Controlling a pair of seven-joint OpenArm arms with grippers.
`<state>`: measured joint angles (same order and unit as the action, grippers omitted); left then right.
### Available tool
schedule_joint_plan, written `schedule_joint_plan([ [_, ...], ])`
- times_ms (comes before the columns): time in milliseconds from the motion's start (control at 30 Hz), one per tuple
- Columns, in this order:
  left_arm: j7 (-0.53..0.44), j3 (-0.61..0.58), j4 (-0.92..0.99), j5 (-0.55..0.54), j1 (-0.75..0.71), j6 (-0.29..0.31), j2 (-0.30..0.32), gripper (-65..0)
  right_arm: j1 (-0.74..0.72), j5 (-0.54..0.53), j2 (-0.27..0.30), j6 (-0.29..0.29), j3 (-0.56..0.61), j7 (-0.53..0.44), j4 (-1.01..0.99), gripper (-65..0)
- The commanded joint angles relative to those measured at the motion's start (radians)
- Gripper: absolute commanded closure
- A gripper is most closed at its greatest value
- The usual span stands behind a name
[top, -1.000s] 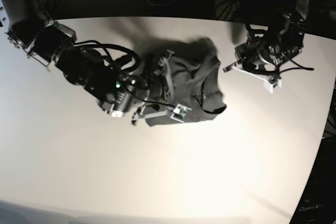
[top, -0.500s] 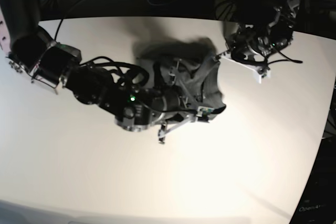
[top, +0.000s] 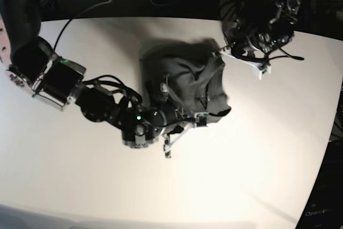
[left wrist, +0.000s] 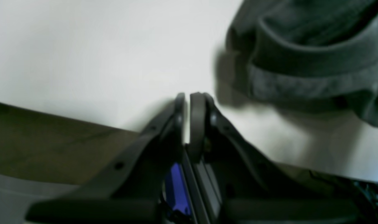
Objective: Fold the T-shirt properly
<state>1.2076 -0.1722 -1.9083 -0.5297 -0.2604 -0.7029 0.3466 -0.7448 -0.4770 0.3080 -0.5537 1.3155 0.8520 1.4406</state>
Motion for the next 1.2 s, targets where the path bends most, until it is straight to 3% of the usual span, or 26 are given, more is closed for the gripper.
schedule_joint_plan([
  [0,-0.004,0.007,-0.015,-0.002,0.006,0.005,0.006,-3.1,-0.031,0.024,-0.005,0.001,-0.018,-0.015,-0.007,-0.1],
  [300,-0.004,0.007,-0.013,-0.002,0.013,0.005,0.004,-3.1,-0.037,0.08,0.001,0.001,-0.047,-0.063,-0.087,-0.1],
  [567,-0.004,0.007,-0.013,-0.002,0.013,0.005,0.004,-3.1,-0.052,0.079,0.052,0.001,-0.077,-0.144,-0.154,-0.1],
  [667,-0.004,0.006,-0.013,-0.002,0.011,0.005,0.004,-3.1,-0.051,0.076,0.047,-0.001,-0.078,-0.231,-0.257,-0.1],
  [833,-0.004,0.003,-0.013,-0.002,0.009,0.005,0.004,-3.1,-0.02,0.077,0.033,-0.098,-0.081,-0.342,-0.418,-0.1],
  [1033,-0.004,0.004,-0.013,-0.002,0.014,0.005,0.004,-3.1,0.029,0.077,0.021,-0.099,-0.081,-0.423,-0.541,-0.1],
  [1167,-0.004,0.006,-0.013,-0.002,0.016,0.005,0.002,-3.1,0.07,0.077,0.033,-0.098,-0.081,-0.425,-0.544,-0.1],
])
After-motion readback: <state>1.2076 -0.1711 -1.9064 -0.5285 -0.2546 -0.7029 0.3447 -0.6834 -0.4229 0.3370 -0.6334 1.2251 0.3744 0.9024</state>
